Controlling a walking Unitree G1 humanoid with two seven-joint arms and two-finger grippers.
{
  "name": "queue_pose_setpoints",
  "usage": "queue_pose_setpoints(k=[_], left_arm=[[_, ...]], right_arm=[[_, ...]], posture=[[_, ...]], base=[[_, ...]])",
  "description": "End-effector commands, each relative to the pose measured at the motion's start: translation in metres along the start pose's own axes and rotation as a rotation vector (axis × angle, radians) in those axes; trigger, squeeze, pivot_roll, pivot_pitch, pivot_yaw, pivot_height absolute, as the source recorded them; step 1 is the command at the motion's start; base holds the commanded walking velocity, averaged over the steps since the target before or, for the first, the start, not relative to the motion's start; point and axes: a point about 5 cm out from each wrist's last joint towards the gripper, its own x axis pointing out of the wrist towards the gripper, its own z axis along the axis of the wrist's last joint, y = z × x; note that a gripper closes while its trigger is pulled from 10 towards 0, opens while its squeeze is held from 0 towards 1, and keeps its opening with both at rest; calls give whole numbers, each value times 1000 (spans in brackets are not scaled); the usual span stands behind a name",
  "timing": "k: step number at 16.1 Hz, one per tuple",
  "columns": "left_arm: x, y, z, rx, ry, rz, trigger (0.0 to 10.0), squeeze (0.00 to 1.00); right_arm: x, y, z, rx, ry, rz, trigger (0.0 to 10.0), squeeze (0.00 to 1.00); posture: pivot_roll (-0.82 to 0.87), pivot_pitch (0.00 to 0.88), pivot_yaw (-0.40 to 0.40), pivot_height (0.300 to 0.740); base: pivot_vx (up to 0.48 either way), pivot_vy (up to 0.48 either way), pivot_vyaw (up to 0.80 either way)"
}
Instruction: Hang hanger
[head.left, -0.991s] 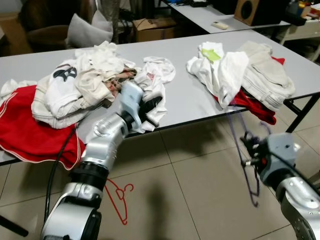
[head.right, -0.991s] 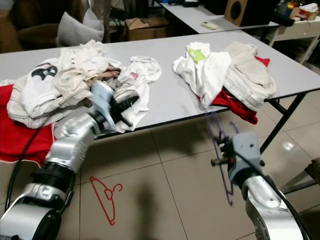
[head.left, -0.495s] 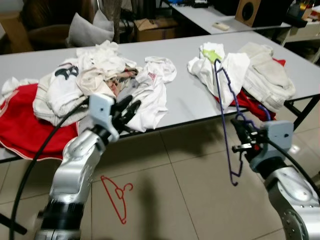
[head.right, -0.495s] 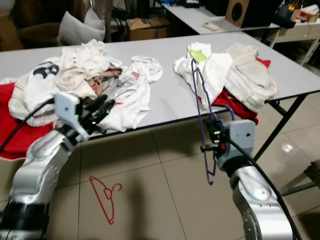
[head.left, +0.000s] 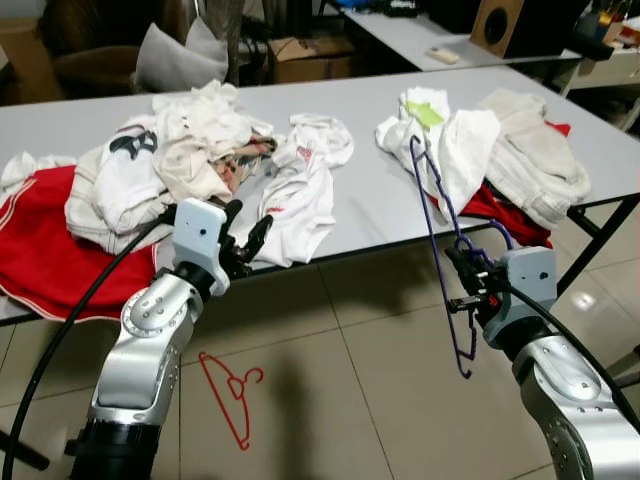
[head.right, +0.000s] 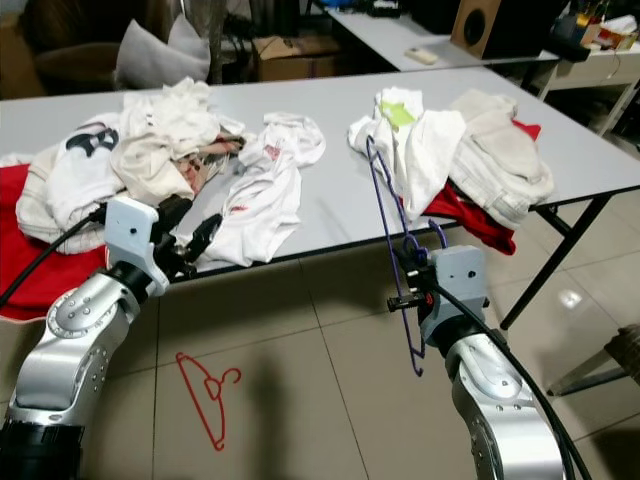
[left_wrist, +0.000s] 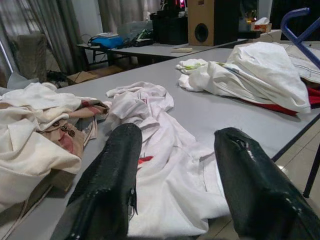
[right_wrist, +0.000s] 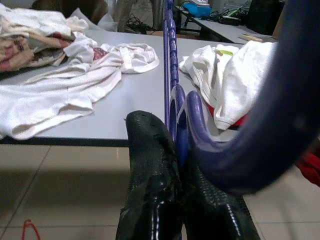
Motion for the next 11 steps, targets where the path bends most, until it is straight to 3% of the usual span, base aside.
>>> queue_pose_setpoints(k=[1, 6, 10, 11], left_arm=[[-1, 0, 0, 16, 13, 7, 10000, 1000], [0, 1, 1, 25, 20, 9, 10000, 1000], [-1, 0, 0, 27, 28, 1, 10000, 1000], [-1, 0, 0, 29, 29, 0, 10000, 1000]], right_arm=[[1, -2, 6, 9, -34, 2, 10000, 0], [2, 3, 5, 24, -36, 43, 10000, 0], [2, 5, 1, 40, -5, 55, 10000, 0], [2, 5, 2, 29, -10, 57, 10000, 0]], posture=[[-188, 0, -19, 740], [-184, 0, -18, 740], [-182, 0, -16, 740], [-182, 0, -16, 740]], base=[[281, 0, 0], [294, 0, 0], [312, 0, -738], [315, 0, 0]])
